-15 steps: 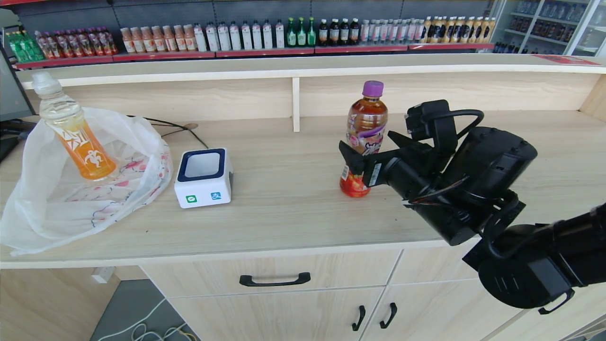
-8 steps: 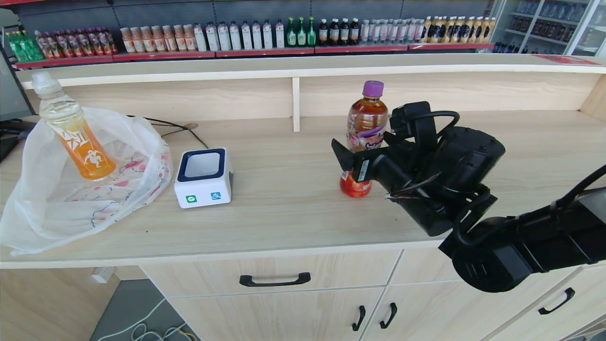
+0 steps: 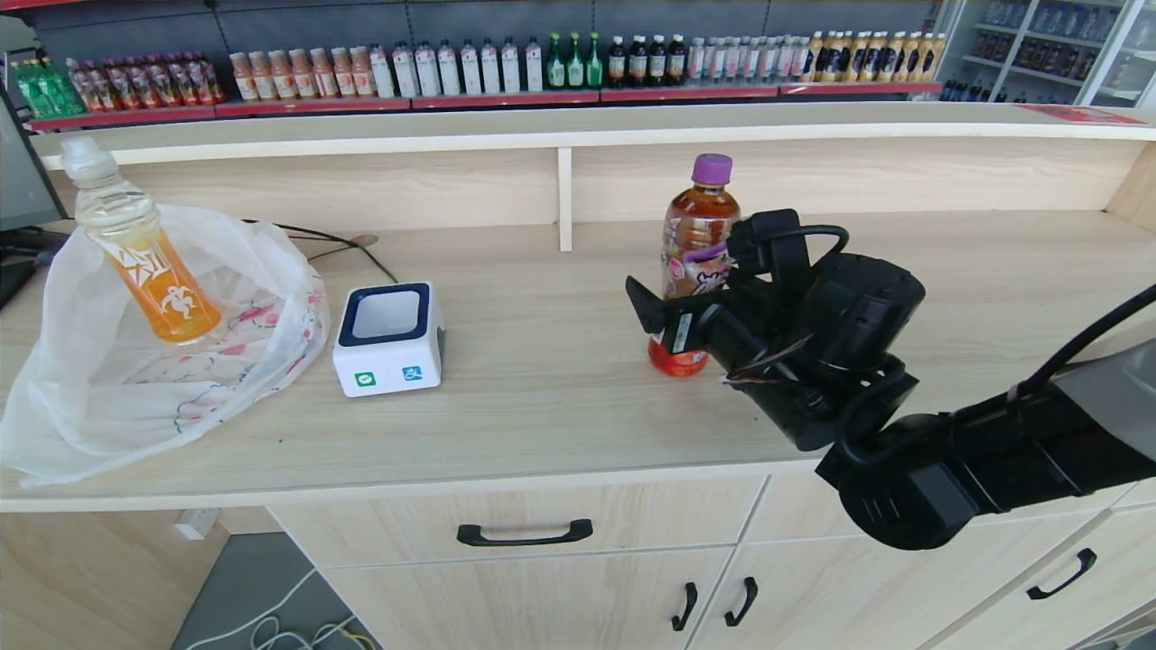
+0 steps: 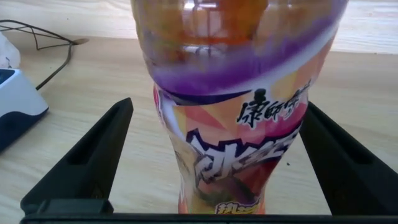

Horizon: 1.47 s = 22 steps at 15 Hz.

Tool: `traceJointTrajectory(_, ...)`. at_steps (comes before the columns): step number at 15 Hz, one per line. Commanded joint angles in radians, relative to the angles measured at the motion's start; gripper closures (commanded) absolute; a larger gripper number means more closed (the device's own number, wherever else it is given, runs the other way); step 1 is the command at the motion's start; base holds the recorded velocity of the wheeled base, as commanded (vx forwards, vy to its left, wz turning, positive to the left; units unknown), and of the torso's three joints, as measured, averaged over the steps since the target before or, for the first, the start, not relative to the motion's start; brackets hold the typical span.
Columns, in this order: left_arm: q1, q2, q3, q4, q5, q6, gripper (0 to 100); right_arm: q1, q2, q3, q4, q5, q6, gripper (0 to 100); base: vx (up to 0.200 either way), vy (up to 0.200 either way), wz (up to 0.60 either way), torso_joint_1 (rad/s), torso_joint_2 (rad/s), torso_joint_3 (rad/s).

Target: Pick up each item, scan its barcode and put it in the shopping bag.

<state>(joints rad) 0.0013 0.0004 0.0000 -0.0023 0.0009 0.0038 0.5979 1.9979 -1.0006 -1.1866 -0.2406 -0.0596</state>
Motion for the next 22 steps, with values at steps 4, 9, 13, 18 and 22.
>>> traceJointTrajectory(4, 0.0, 0.0, 0.0, -0.001, -0.001, 0.001, 0, -0.003, 0.044, -0.062, 0.002, -0.002, -0.002, 0, 0.0, 0.0, 0.0, 0.0, 0.0, 0.0)
traceJointTrajectory(9, 0.0, 0.0, 0.0, -0.001, 0.001, 0.001, 0, -0.013, 0.052, -0.064, 0.001, -0.005, -0.002, 0, 0.0, 0.0, 0.0, 0.0, 0.0, 0.0)
traceJointTrajectory(13, 0.0, 0.0, 0.0, -0.001, 0.001, -0.001, 0, -0.027, 0.048, -0.079, 0.001, -0.006, -0.002, 0, 0.0, 0.0, 0.0, 0.0, 0.0, 0.0)
traceJointTrajectory(18, 0.0, 0.0, 0.0, 0.001, 0.001, -0.001, 0, -0.033, 0.048, -0.084, 0.001, -0.006, -0.003, 100, 0.0, 0.0, 0.0, 0.0, 0.0, 0.0)
traceJointTrajectory(22, 0.0, 0.0, 0.0, -0.001, 0.001, -0.001, 0, -0.033, 0.041, -0.085, 0.001, -0.012, -0.003, 100, 0.0, 0.0, 0.0, 0.0, 0.0, 0.0)
